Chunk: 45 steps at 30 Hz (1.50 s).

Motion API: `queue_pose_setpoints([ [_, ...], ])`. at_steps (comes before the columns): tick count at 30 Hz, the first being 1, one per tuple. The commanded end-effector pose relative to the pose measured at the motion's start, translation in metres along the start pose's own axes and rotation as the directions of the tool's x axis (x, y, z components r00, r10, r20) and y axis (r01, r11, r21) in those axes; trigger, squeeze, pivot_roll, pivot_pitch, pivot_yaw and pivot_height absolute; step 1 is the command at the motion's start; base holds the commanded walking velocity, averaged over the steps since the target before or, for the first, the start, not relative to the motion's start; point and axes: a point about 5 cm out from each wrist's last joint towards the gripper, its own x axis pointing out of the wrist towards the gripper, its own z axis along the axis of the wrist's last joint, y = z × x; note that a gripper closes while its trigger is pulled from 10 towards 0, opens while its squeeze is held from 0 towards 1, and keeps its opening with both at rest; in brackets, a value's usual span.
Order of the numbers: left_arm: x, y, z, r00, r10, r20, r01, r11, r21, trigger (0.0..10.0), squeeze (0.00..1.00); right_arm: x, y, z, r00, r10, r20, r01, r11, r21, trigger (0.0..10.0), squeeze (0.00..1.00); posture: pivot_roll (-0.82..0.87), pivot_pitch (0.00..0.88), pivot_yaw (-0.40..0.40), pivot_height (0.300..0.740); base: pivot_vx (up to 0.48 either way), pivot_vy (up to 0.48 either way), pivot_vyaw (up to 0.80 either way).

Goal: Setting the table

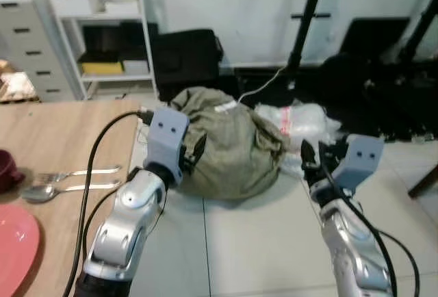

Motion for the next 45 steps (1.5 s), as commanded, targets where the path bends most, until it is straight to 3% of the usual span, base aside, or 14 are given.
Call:
queue_pose_setpoints([
  [1,-0.001,0.001,0.001,1.000,0.004,0.000,-0.004,1.000,0.008,10.0,0.00,-0.001,-0.002,0.000,1.000,-0.011,0.000,0.011,1.000,0.000,10.0,0.00,-0.03,0.000,0.089,0.740,0.000,0.000,-0.76],
  [27,0.004,0.002,0.002,0.999,0.026,0.022,-0.026,1.000,0.010,10.0,0.00,0.001,-0.003,0.000,1.000,-0.011,-0.003,0.011,1.000,-0.004,10.0,0.00,-0.04,0.000,0.086,0.740,0.000,0.000,-0.76],
  [37,0.000,0.008,-0.005,0.996,0.083,0.025,-0.084,0.996,0.035,10.0,0.00,0.000,0.017,-0.011,0.996,0.076,-0.042,-0.076,0.997,0.018,10.0,0.00,-0.03,0.000,0.066,0.740,0.467,0.000,-0.41],
  [45,0.001,0.006,-0.004,0.997,0.074,0.038,-0.075,0.997,0.034,10.0,0.00,0.002,0.010,-0.008,0.998,0.052,-0.031,-0.051,0.998,0.023,10.0,0.00,-0.03,0.000,0.071,0.740,0.480,0.000,-0.73],
])
